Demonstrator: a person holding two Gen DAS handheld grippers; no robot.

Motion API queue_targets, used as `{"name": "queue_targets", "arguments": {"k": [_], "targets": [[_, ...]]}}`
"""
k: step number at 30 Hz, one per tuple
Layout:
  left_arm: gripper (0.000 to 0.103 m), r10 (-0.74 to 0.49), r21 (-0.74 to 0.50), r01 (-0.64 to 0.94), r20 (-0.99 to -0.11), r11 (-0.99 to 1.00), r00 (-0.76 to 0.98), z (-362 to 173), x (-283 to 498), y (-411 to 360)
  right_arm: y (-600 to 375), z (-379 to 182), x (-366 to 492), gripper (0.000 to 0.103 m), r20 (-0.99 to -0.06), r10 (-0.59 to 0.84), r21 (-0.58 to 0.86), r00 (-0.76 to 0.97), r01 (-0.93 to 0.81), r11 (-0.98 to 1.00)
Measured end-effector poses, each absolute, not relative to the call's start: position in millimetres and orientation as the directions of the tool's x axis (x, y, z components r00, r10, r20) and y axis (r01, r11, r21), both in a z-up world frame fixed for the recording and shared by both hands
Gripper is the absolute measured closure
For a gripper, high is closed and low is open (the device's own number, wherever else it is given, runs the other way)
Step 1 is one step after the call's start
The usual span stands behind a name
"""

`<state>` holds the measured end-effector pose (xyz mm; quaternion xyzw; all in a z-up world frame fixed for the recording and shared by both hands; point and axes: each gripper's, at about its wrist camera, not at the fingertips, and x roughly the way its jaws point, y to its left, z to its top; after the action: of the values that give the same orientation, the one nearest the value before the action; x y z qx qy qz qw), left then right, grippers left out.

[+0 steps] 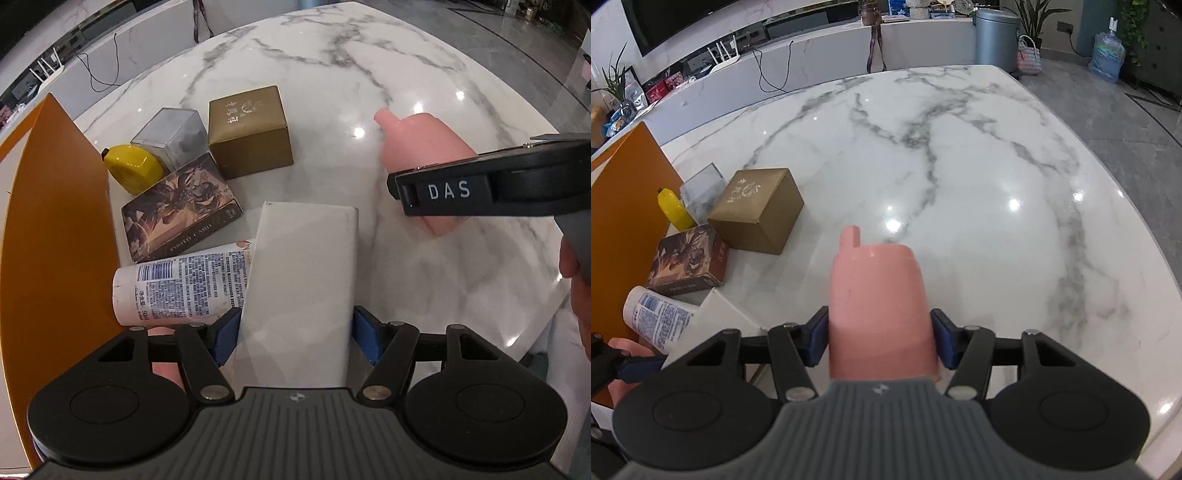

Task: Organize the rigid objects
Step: 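Grasp the white carton with the left tool while the right tool grasps the pink spouted bottle, then lower the white carton into the orange box and open the left tool while right carries the pink bottle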

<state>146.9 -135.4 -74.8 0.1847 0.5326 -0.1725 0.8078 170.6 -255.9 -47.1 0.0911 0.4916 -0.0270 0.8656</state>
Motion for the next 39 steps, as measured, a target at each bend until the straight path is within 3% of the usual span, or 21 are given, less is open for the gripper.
{"name": "queue_targets", "arguments": {"k": [20, 39], "targets": [[0.032, -0.141, 0.034, 0.345, -0.872, 0.938, 0.469, -44.7, 131.8, -120.4, -232.6, -12.2, 139.6, 0.048, -0.830, 0.057, 0.101, 0.555, 0.050, 0.994], [0.032, -0.147, 0.005, 0.233, -0.763, 0.972, 0.629, 60.5, 111.0, -53.6, -189.3, 90.1, 114.8, 0.048, -0.666, 0.201, 0.211, 0.719, -0.077, 0.974]]}}
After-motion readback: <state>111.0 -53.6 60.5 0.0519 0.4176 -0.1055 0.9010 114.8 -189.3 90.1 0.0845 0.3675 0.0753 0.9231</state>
